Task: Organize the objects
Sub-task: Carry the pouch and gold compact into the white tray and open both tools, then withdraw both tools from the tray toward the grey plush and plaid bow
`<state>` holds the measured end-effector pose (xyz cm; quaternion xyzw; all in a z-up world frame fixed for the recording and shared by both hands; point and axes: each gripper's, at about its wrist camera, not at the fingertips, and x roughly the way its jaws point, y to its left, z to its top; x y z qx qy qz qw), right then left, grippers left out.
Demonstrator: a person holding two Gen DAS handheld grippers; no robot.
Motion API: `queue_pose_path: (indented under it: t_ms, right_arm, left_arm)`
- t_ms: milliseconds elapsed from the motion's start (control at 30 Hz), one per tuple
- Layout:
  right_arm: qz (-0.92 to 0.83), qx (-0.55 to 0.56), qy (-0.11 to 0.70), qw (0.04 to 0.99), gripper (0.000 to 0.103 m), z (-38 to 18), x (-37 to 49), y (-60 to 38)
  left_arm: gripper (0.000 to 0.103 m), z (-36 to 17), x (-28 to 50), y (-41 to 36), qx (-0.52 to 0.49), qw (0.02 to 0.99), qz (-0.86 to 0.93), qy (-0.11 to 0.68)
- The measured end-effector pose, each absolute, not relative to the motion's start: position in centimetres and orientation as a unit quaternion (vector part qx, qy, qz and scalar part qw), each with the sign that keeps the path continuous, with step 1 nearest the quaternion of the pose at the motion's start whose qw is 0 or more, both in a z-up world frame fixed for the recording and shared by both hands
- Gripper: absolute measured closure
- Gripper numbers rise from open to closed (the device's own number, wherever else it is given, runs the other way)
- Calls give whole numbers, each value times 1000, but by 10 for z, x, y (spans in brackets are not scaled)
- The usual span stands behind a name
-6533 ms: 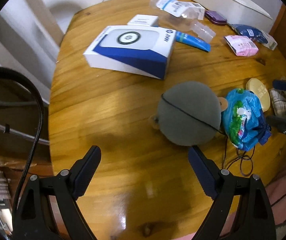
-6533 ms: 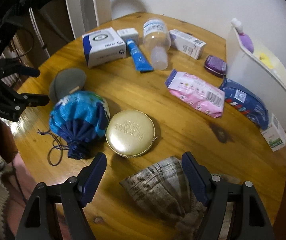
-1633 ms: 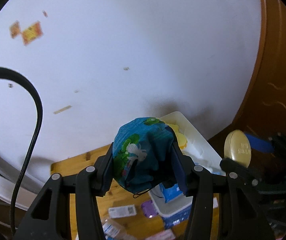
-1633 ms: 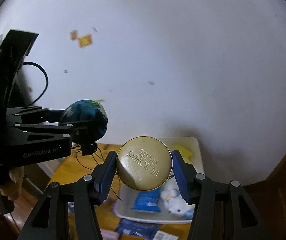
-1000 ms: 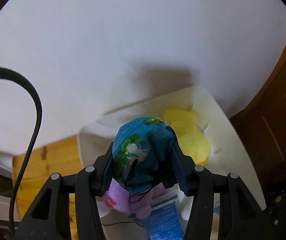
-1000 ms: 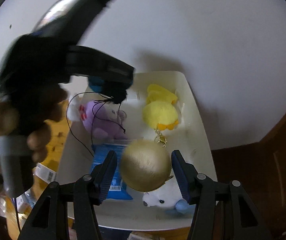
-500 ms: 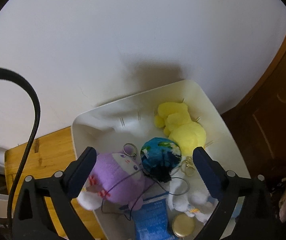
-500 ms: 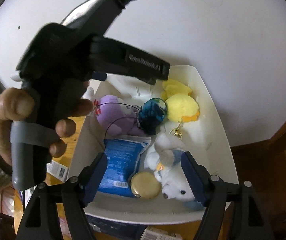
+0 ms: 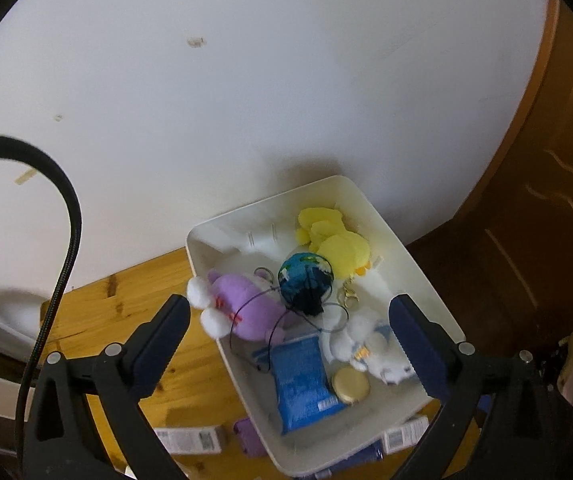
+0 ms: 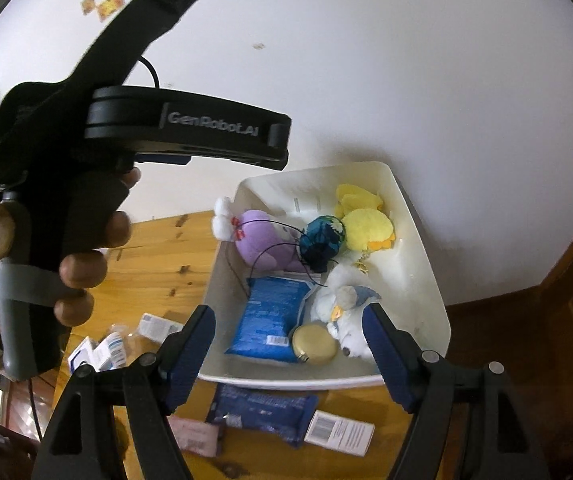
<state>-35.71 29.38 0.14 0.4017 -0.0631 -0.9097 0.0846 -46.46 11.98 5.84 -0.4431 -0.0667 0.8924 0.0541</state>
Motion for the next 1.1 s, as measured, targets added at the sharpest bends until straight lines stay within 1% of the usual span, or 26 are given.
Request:
queue_pose_path:
  t_ms: [167, 267, 700, 1100]
  right_arm:
    - [-918, 385, -53, 84, 26, 25, -328, 284]
    - [-921, 381, -42, 72, 26, 36, -313, 278]
    - [-934, 350, -24, 68, 26, 70, -253, 263]
    - [-937, 338, -15, 82, 26, 74, -210, 253]
  left_arm:
    - [3, 78, -434, 117, -430, 59, 899, -60]
    - [3, 81, -416, 117, -423, 65, 902, -60]
    - [3, 108, -334, 111, -405, 91, 908, -54]
    - [3, 106, -271, 102, -399, 102, 909, -62]
